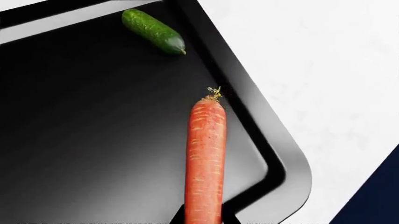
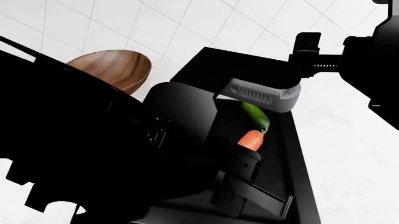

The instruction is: Place the two vegetables and bowl onto the tray for setting up a vegetable dip station.

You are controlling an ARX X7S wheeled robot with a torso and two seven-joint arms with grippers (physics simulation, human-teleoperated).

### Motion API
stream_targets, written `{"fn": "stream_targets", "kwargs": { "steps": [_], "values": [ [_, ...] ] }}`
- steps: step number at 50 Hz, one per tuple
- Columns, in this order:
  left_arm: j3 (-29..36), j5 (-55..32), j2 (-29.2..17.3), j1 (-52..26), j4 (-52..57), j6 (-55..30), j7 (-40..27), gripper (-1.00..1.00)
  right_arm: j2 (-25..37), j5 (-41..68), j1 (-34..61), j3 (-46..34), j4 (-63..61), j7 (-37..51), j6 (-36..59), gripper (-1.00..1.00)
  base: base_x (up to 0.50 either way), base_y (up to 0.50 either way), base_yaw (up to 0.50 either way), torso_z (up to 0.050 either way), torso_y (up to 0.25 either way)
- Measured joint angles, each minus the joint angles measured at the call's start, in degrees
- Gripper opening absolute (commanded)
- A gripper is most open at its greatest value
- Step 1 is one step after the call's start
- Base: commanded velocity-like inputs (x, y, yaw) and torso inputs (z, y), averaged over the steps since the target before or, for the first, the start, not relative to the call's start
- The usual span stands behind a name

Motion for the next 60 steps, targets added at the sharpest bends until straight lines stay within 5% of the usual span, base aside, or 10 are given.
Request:
{"fn": "stream_targets", "kwargs": {
  "steps": [10,11,33,60],
  "values": [
    [0.2,0.2,0.2,-0.1,0.3,0.5,0.3,-1.00,0.0,0.0,0.0,-0.2,0.1,0.0,0.0,1.00,0.00,0.00,0.00,0.000,0.000],
    [0.2,0.2,0.3,-0.1,0.2,0.5,0.3,1.00,0.0,0.0,0.0,-0.2,0.1,0.0,0.0,1.00,0.00,0.00,0.00,0.000,0.000],
    [-0.5,1.1,-0.2,-2.5,-3.1,-0.9,1.1,1.00,0.1,0.0,0.1,-0.3,0.0,-0.1,-0.1,1.00,0.00,0.00,0.00,0.000,0.000],
    [0.7,14.9,-6.4,-6.4,-25.5,-13.3,6.7,1.00,0.2,0.0,0.3,-0.5,0.0,-0.2,-0.2,1.00,0.00,0.00,0.00,0.000,0.000]
  ]
}}
